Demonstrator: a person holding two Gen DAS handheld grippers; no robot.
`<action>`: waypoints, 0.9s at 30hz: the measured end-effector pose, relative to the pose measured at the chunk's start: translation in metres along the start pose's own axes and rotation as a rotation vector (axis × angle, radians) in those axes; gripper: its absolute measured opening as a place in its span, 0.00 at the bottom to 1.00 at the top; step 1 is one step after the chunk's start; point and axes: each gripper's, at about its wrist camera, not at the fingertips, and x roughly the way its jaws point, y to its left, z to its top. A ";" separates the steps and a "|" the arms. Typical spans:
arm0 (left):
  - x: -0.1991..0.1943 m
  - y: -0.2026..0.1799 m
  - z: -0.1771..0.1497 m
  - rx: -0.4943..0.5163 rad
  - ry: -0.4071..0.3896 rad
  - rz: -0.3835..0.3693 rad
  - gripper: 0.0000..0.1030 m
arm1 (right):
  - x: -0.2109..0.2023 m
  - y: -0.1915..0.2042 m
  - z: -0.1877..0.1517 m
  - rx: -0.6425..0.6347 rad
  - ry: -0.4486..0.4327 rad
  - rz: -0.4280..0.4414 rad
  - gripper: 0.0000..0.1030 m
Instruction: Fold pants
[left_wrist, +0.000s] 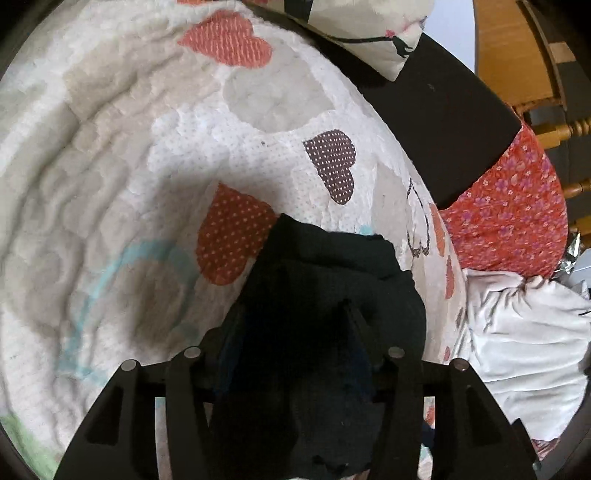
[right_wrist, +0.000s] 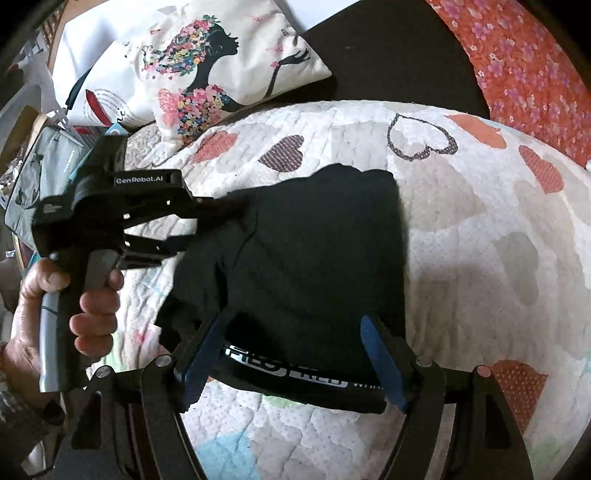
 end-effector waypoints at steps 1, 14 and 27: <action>-0.010 -0.005 -0.003 0.019 -0.021 0.036 0.51 | -0.006 0.000 0.000 0.007 -0.008 -0.007 0.78; -0.119 -0.083 -0.152 0.311 -0.323 0.392 0.60 | -0.071 -0.025 -0.068 0.188 -0.072 -0.112 0.78; -0.173 -0.126 -0.239 0.442 -0.507 0.488 0.68 | -0.150 -0.004 -0.079 0.190 -0.247 -0.150 0.78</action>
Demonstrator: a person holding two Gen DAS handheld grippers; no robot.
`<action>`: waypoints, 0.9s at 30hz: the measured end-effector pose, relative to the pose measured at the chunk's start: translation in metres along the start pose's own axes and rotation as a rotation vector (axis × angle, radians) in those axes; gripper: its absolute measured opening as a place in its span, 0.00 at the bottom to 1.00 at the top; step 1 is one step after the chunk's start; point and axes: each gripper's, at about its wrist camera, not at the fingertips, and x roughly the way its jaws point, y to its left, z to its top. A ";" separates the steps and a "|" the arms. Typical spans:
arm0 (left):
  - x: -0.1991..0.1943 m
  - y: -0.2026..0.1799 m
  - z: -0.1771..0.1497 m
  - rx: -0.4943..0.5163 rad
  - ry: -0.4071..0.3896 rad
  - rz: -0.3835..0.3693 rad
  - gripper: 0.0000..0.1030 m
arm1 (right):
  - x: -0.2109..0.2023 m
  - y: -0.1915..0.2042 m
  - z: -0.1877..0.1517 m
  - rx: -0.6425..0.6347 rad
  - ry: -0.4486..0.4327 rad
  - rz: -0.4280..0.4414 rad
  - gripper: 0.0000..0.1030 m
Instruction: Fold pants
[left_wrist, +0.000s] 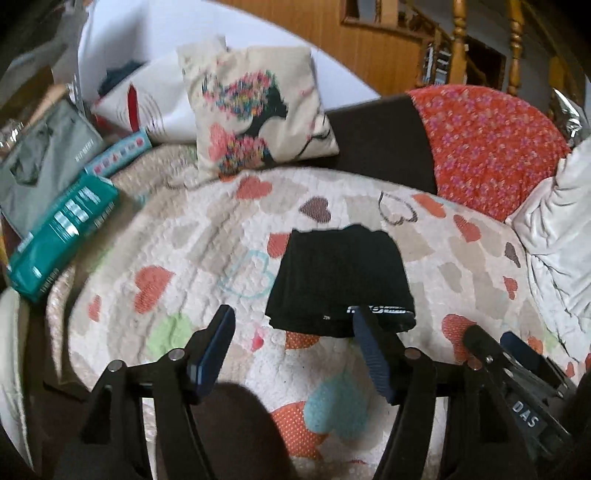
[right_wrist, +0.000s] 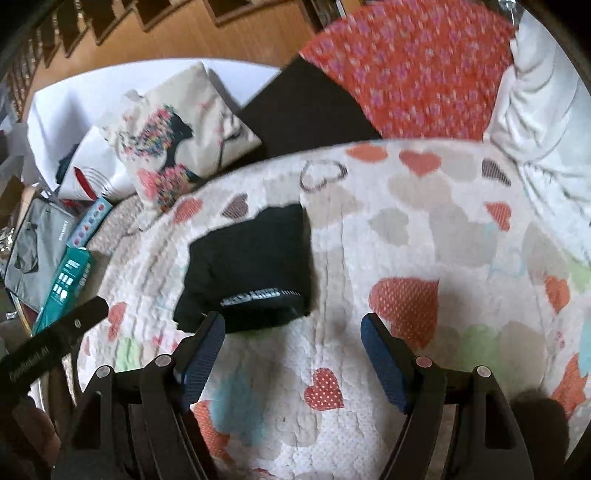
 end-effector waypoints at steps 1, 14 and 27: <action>-0.011 -0.002 0.001 0.007 -0.017 -0.008 0.70 | -0.005 0.002 0.001 -0.006 -0.011 0.002 0.78; -0.058 -0.035 -0.005 0.144 -0.116 -0.058 0.78 | -0.032 0.033 0.007 -0.108 -0.089 0.016 0.79; 0.130 0.022 0.006 -0.118 0.313 -0.203 0.78 | 0.057 -0.011 0.020 -0.031 0.137 0.086 0.80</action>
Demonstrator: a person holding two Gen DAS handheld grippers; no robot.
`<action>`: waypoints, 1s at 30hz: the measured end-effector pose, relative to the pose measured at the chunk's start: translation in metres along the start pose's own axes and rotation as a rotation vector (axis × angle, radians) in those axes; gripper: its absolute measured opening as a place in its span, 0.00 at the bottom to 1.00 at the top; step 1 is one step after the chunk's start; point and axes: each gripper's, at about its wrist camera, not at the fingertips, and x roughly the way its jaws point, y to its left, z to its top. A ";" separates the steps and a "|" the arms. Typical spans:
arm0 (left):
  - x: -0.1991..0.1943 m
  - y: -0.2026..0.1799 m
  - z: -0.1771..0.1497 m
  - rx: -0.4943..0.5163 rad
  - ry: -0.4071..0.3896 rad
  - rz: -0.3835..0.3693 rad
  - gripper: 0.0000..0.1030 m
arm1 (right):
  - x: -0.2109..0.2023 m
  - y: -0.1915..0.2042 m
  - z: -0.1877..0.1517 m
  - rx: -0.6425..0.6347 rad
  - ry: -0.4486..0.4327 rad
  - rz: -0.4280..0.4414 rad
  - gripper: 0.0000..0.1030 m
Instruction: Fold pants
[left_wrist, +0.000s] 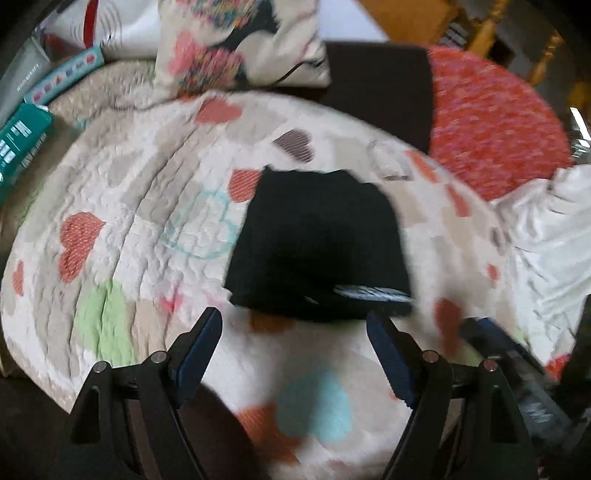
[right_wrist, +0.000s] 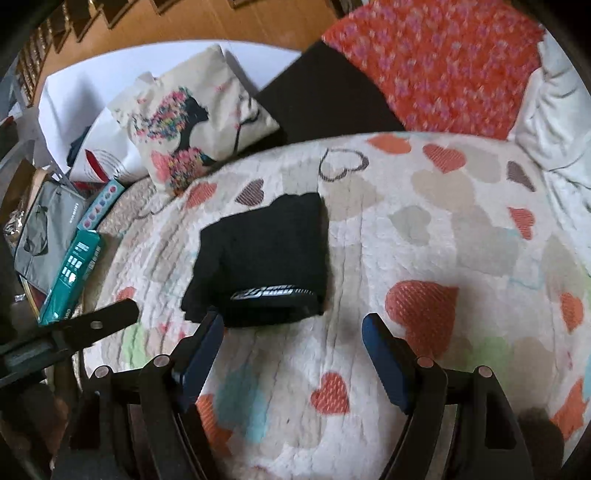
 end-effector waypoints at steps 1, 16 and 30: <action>0.015 0.006 0.007 -0.013 0.016 -0.008 0.78 | 0.011 -0.003 0.007 0.001 0.014 0.007 0.80; 0.142 0.030 0.074 -0.063 0.113 -0.145 0.89 | 0.172 -0.045 0.074 0.133 0.193 0.147 0.85; 0.121 0.011 0.074 -0.058 0.110 -0.207 0.27 | 0.169 -0.015 0.081 0.123 0.171 0.191 0.23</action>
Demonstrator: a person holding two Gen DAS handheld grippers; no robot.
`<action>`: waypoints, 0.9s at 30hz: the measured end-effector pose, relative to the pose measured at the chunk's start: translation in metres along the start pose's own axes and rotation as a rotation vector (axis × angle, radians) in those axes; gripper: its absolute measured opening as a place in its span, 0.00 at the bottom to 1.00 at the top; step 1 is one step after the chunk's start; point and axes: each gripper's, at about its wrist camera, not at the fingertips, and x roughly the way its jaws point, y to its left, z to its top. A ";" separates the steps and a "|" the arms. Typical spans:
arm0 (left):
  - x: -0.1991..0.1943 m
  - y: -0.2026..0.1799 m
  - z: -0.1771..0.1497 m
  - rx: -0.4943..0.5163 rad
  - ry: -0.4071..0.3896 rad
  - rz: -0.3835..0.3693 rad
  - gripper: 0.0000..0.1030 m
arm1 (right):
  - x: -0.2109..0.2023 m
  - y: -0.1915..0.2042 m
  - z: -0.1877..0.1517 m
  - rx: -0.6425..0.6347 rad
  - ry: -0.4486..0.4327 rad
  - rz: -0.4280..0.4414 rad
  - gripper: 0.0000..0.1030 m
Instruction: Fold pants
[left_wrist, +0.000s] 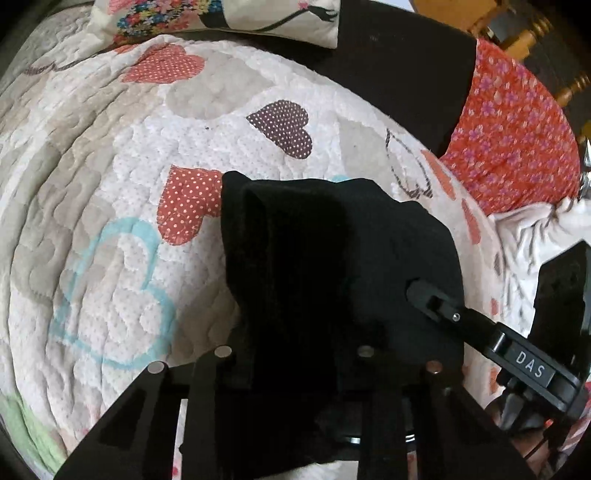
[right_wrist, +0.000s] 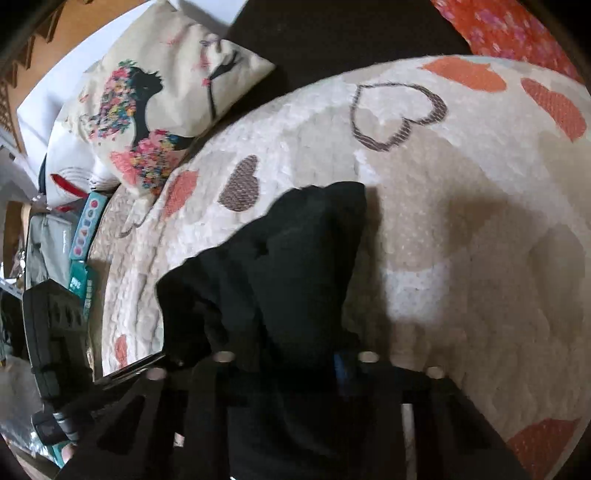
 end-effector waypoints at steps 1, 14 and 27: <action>-0.005 0.000 -0.001 -0.015 -0.002 -0.014 0.27 | -0.006 0.004 0.000 -0.002 -0.009 0.006 0.22; -0.067 -0.055 -0.037 0.033 -0.085 -0.045 0.26 | -0.096 0.028 -0.029 -0.059 -0.142 0.019 0.20; -0.121 -0.140 -0.094 0.312 -0.233 0.201 0.26 | -0.179 0.031 -0.084 -0.121 -0.283 -0.012 0.20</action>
